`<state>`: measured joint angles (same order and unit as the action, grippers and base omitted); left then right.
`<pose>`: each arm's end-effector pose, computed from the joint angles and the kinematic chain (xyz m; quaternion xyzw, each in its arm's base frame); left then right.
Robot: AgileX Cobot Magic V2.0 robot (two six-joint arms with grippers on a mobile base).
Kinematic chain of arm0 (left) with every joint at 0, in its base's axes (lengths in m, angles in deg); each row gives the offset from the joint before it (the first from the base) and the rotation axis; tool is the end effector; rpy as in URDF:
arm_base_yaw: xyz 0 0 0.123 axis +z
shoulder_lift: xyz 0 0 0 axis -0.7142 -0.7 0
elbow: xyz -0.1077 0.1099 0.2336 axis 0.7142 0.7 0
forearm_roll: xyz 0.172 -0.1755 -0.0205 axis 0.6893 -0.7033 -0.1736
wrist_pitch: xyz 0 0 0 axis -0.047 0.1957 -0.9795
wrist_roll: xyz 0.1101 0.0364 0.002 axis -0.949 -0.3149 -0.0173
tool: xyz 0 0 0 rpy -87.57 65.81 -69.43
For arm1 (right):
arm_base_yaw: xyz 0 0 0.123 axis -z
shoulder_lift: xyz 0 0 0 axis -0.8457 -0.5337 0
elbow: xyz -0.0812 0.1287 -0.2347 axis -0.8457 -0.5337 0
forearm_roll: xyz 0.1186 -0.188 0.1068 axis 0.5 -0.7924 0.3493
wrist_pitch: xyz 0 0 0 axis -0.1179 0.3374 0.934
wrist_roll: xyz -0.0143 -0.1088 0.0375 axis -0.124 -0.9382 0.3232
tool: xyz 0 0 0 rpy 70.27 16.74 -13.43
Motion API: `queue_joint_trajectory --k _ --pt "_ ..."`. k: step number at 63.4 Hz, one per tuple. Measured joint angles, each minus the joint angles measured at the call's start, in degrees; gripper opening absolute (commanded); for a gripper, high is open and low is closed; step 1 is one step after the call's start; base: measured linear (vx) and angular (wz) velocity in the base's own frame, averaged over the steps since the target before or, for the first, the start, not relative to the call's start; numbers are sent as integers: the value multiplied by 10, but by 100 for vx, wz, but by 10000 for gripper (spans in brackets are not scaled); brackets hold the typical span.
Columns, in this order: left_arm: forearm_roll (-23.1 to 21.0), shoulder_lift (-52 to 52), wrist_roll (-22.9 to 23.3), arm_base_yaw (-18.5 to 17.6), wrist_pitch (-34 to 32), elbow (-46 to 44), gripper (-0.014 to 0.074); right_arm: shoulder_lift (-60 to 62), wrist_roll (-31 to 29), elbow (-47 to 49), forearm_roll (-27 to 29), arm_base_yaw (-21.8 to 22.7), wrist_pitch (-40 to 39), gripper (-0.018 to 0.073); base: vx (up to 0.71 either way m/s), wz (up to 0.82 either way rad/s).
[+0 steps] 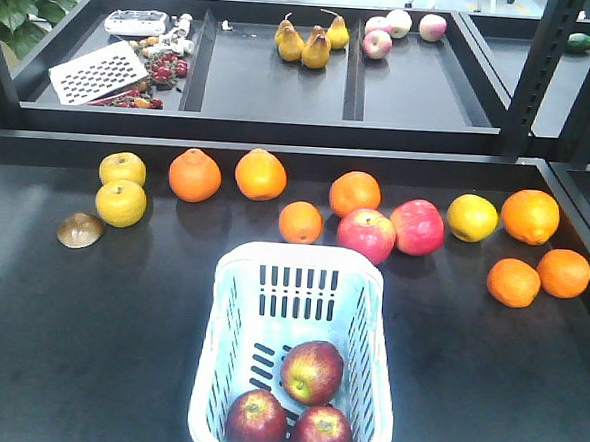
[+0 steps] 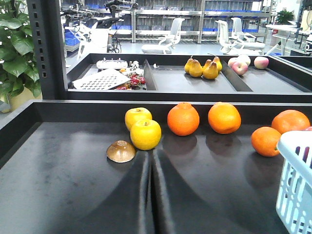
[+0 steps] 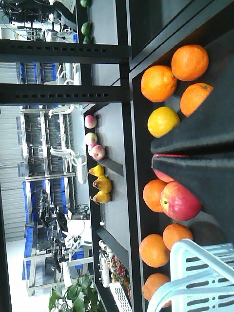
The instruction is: Pick three apples into basket with both arms
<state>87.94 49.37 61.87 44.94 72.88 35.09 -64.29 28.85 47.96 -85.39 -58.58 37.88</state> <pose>0.0814 0.0002 0.1908 -0.0234 0.7311 -0.0227 0.6815 0.0816 0.0012 0.2056 0.0061 0.6842 0.0172 0.7290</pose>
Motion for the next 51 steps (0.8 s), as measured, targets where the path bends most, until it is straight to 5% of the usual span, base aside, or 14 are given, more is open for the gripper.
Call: queue_joint_trajectory --k 51 --pt "0 0 0 0 0 1 -6 0 0 0 0 0 -5 -8 0 0"
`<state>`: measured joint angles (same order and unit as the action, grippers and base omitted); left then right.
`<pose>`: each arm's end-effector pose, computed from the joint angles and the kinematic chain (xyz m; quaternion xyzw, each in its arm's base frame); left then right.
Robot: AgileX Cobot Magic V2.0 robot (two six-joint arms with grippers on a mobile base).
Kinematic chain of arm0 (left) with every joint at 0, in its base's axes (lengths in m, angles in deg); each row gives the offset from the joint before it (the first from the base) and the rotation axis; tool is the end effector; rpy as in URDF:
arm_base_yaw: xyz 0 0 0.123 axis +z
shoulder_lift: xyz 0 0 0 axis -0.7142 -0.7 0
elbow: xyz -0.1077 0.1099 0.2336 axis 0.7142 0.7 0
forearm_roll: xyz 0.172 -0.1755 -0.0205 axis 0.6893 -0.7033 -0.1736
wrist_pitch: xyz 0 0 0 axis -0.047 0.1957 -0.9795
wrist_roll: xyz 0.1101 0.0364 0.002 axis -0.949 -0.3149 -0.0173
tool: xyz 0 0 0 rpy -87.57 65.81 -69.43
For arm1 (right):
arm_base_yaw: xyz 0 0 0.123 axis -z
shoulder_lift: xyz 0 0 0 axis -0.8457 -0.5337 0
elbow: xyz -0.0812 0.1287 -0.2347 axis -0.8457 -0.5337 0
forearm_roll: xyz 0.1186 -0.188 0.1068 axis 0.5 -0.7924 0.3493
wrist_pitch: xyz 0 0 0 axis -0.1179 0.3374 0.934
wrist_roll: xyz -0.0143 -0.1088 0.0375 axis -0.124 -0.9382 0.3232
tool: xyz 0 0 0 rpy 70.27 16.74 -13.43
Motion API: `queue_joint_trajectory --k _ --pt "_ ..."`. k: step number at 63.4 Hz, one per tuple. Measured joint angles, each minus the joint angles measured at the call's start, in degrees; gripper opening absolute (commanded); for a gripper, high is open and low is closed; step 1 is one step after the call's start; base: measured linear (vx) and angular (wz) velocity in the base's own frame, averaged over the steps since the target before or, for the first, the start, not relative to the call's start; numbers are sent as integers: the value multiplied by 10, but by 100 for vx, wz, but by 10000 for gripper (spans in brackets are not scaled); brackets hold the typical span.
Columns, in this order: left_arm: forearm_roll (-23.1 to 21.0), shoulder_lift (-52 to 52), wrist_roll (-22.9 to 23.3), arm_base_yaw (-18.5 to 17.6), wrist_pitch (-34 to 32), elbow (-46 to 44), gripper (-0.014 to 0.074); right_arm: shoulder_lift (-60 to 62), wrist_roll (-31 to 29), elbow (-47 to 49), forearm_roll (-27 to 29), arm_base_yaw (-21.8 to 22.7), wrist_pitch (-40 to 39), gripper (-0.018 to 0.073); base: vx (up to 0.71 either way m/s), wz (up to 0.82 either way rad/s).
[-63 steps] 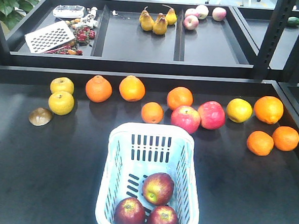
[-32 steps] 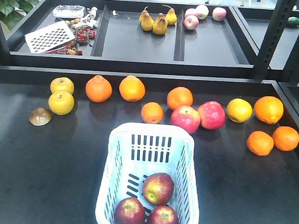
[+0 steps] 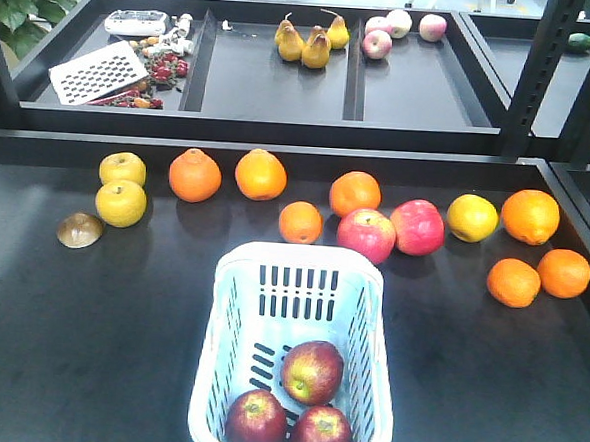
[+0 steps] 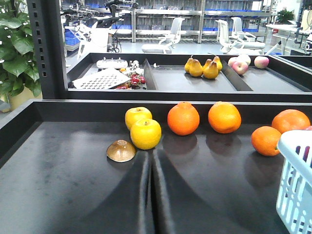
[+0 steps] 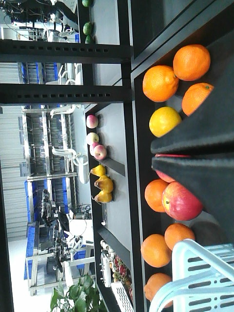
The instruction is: Pick three apples into basket with both arms
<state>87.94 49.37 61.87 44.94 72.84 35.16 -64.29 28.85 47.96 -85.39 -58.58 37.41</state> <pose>0.0814 0.0002 0.1905 -0.0233 0.7313 -0.0227 0.6813 0.0815 0.0012 0.2065 0.0061 0.6812 0.0172 0.7318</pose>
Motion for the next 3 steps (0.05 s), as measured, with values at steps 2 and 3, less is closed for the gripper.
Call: queue_joint_trajectory --k 2,3 --pt "0 0 0 0 0 0 -6 0 0 0 0 0 0 -8 0 0" --pt "0 0 0 0 0 0 -6 0 0 0 0 0 0 -8 0 0"
